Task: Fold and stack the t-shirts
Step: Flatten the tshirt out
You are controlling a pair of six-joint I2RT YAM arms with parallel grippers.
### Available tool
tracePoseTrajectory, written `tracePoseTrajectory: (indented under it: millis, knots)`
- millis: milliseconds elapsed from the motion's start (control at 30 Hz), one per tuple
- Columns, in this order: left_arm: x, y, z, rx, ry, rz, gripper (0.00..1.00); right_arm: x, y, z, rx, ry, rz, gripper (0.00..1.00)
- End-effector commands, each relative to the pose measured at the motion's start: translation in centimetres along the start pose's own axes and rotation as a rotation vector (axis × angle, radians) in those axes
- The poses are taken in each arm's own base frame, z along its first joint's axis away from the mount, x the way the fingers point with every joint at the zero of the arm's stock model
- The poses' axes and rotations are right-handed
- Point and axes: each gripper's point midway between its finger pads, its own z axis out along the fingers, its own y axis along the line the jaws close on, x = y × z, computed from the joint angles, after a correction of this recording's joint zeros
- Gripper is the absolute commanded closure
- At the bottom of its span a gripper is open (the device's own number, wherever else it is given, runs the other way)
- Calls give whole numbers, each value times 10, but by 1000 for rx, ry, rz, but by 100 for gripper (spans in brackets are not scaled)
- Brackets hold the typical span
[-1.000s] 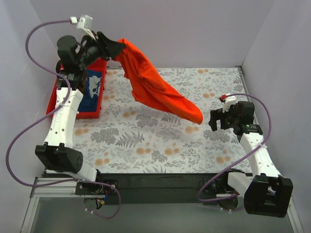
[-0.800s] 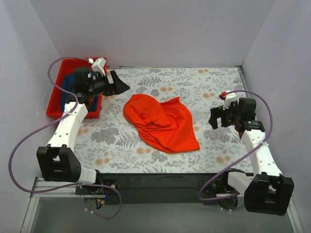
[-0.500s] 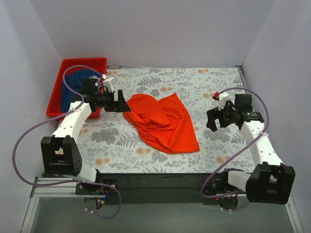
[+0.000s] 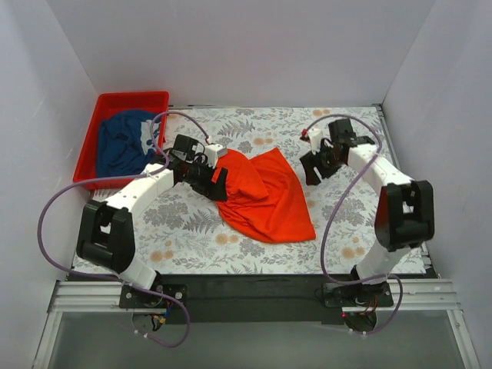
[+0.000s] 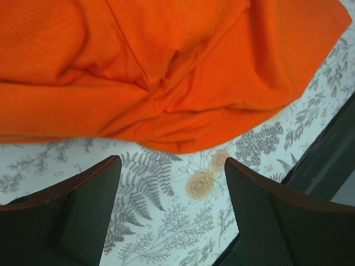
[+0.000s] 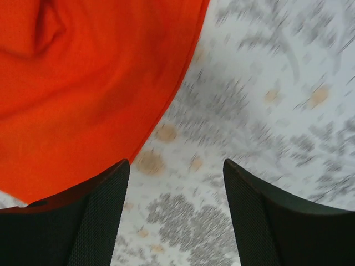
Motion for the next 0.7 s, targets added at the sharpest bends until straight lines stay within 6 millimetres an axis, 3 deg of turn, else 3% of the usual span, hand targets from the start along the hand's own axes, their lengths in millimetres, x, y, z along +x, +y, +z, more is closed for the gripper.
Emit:
tracePoseTrajectory:
  millis: [0,33,67,100,133,167,200,233,267,300,333,400,433,667]
  knots:
    - [-42,12,-3,-51,-83,64,25,-82,-29,11,51,-137,-56,27]
    - [-42,9,-3,-36,-78,51,25,-93,-33,16,54,-146,-58,29]
    - [-44,3,-3,-6,-79,39,24,-126,-42,9,77,-204,-77,31]
    - [-45,1,-4,3,-80,29,23,-136,-47,16,85,-208,-76,33]
    - [-47,0,-7,9,-81,18,22,-142,-51,38,71,-188,-75,33]
    - [-46,-2,-8,17,-78,9,21,-167,-56,35,87,-232,-100,33]
    - [-46,-3,-10,20,-78,4,20,-179,-59,40,96,-242,-115,34]
    - [-45,-1,-14,16,-73,-5,20,-179,-60,64,85,-216,-122,34]
    - [-46,0,-17,11,-75,-8,19,-186,-62,72,90,-219,-140,34]
    - [-46,4,-20,5,-79,-20,19,-208,-67,68,117,-258,-165,33]
    - [-47,6,-23,2,-83,-23,19,-205,-67,91,105,-232,-172,34]
    - [-48,7,-29,5,-82,-40,18,-222,-70,99,139,-251,-226,33]
    - [-48,8,-32,11,-82,-53,18,-219,-67,118,141,-225,-249,33]
    - [-42,12,-37,24,-78,-99,18,-209,-50,156,138,-169,-375,30]
